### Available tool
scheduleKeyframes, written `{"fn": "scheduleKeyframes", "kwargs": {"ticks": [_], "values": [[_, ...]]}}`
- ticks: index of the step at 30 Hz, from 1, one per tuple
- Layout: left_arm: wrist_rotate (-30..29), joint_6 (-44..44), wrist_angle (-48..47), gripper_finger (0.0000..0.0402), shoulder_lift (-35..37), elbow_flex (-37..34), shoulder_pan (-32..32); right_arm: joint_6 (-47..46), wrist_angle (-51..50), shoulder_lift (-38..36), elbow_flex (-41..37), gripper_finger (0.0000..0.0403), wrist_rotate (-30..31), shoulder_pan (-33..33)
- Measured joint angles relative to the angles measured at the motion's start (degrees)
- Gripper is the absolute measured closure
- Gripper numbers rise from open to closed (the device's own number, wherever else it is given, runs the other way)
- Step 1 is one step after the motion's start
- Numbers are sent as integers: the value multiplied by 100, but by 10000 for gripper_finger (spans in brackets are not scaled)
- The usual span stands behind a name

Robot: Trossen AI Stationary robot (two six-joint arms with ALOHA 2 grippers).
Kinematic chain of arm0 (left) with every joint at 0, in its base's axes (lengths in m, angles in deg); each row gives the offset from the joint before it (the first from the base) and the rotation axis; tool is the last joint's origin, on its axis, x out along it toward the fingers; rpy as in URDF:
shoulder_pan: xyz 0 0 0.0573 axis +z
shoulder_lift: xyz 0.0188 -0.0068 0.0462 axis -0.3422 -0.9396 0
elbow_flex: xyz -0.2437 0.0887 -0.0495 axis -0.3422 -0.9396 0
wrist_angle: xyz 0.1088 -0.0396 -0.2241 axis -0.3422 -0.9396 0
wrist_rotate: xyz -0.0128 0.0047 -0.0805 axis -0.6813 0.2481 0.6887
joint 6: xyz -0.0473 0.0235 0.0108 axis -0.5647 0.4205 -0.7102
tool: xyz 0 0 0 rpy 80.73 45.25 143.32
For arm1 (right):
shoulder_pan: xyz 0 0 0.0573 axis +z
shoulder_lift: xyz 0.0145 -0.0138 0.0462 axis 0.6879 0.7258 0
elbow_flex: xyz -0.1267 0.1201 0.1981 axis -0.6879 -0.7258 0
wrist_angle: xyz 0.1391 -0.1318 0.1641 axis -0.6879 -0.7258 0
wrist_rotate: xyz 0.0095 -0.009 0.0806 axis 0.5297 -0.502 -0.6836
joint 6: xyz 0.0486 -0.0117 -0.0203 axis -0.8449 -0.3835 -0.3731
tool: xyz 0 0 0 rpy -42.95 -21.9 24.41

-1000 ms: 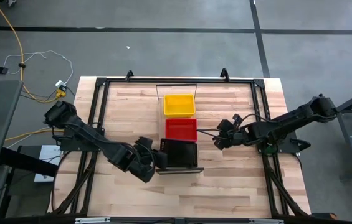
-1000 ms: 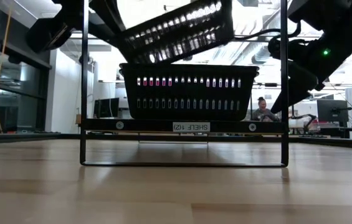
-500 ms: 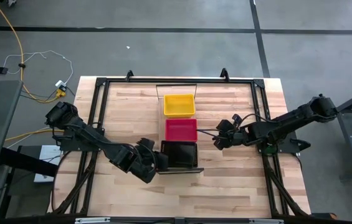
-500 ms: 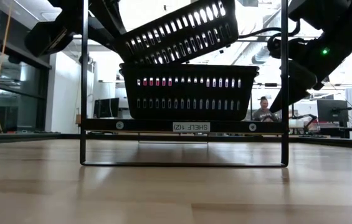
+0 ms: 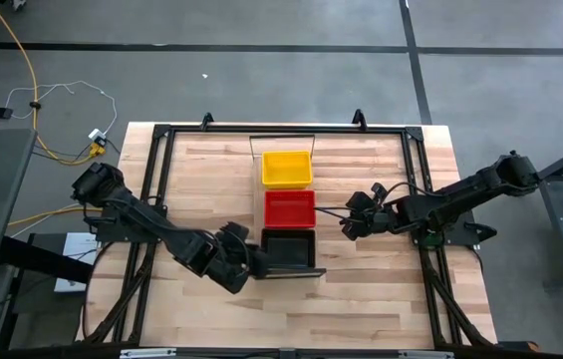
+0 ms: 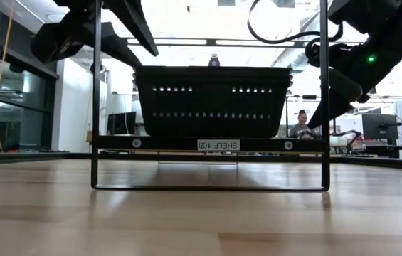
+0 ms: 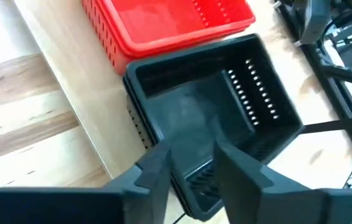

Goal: Stack baskets on shelf by color
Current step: Stack the black bin on the black bin on the shelf, then return to Home Position

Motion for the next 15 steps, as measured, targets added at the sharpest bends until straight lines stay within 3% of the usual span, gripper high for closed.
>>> {"fn": "scheduleKeyframes", "kwargs": {"ticks": [8,15], "values": [[-127,804,-185,245,430,0,189,171,95,0,0,403,-65,-1],[-252,4009,-65,238,1411,8,689,669,126,-115,131,403,-185,-2]]}}
